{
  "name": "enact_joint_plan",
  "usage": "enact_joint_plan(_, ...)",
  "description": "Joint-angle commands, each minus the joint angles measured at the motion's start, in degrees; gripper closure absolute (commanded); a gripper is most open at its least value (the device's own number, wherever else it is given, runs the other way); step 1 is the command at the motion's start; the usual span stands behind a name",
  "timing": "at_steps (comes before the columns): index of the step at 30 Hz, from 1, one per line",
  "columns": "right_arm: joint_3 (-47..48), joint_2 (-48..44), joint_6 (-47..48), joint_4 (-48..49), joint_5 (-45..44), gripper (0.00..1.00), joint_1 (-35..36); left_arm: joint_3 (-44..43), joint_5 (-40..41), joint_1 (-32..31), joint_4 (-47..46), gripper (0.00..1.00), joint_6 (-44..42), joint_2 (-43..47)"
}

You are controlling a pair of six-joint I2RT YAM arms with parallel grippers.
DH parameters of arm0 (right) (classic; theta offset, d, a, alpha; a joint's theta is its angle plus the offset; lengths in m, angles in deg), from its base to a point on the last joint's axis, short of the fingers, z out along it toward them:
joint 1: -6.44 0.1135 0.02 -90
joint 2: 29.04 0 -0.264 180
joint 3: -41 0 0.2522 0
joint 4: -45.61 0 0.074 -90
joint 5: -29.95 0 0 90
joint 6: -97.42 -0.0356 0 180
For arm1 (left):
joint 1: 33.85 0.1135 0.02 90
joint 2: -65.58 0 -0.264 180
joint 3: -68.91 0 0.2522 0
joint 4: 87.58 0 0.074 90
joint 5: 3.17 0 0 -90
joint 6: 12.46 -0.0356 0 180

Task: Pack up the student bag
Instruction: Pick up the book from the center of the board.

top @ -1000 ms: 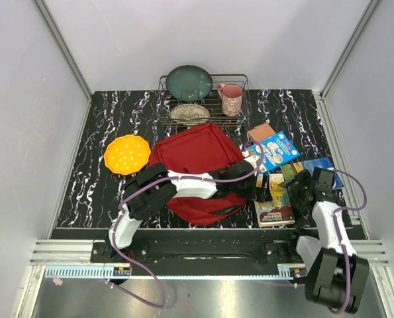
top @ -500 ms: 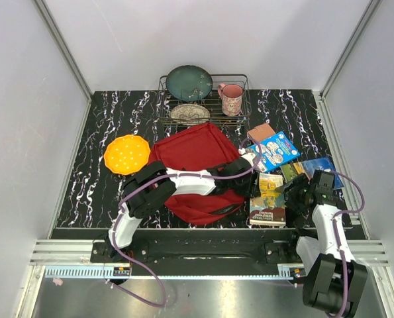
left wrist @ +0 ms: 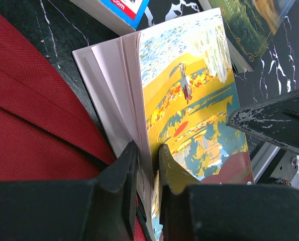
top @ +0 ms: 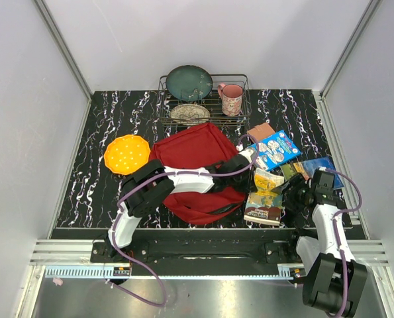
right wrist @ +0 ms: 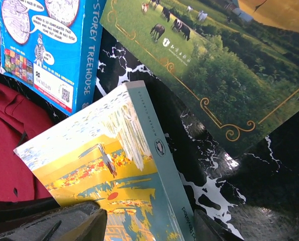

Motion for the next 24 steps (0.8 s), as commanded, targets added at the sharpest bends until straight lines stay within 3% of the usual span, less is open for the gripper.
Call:
enact_joint_plan(1, 2.32, 1.01, -1.36, 2.52, 16.83, 0.29, 1.16, -0.20, -4.83, -1.94, -4.29, 1.00, 0.06, -1.24)
enact_joint_plan(4, 2.67, 0.14, -1.53, 0.68, 14.13, 0.30, 1.24, 0.51, -4.74, -1.76, -4.82, 1.00, 0.84, -1.32)
enact_joint_plan(7, 2.85, -1.53, -5.04, -2.05, 5.89, 0.17, 1.16, 1.82, -3.78, -1.06, -5.79, 1.00, 2.25, -1.24)
enact_joint_plan(17, 0.38, -2.15, -9.71, -1.53, 0.93, 0.12, 1.24, 3.76, -4.04, 0.44, -6.76, 1.00, 4.01, -2.12)
enact_joint_plan(24, -1.54, -0.31, -9.62, 9.00, 16.03, 0.21, 1.24, 5.34, -6.85, 1.14, -11.23, 1.00, 5.95, -3.35)
